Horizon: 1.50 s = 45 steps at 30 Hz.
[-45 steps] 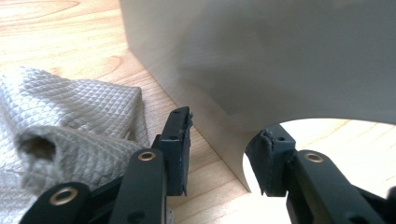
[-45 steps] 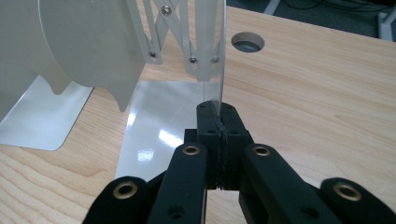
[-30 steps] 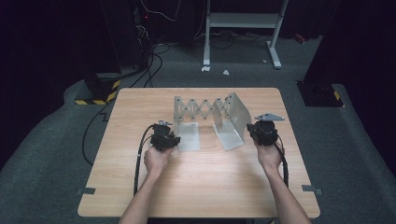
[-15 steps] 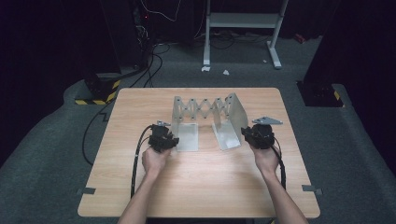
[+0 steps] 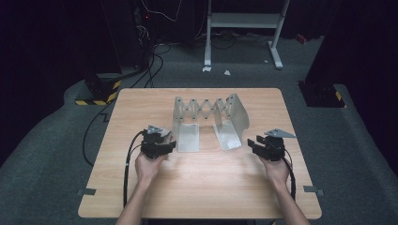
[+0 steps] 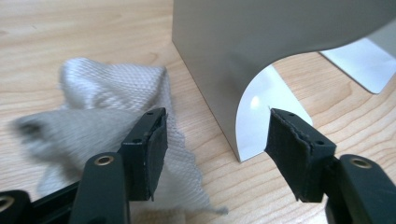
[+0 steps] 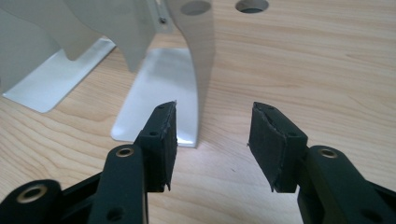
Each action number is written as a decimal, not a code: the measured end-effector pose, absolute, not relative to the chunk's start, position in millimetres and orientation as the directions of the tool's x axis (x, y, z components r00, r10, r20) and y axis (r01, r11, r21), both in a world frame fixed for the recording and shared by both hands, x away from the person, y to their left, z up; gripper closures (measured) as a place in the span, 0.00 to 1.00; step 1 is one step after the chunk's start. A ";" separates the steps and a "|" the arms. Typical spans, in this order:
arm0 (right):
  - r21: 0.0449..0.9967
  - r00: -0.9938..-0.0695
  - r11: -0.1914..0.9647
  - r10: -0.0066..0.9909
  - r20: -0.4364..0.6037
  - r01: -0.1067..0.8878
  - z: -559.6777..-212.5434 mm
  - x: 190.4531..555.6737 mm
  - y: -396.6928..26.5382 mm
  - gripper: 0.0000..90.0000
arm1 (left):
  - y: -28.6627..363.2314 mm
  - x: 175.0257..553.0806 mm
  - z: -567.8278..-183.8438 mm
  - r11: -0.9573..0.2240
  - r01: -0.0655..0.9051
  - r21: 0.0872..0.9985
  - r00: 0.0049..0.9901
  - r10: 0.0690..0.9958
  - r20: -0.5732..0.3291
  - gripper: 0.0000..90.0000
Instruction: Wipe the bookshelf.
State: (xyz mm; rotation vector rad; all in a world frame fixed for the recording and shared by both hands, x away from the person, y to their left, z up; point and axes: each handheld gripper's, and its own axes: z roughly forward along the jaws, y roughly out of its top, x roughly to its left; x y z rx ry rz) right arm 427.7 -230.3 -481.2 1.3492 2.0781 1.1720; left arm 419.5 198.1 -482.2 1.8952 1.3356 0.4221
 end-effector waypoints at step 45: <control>0.744 -0.310 0.201 0.951 0.009 0.637 -526.3 401.8 -275.9 0.51 | 290.3 368.9 -514.1 -0.054 0.640 0.767 0.209 0.972 -0.106 0.37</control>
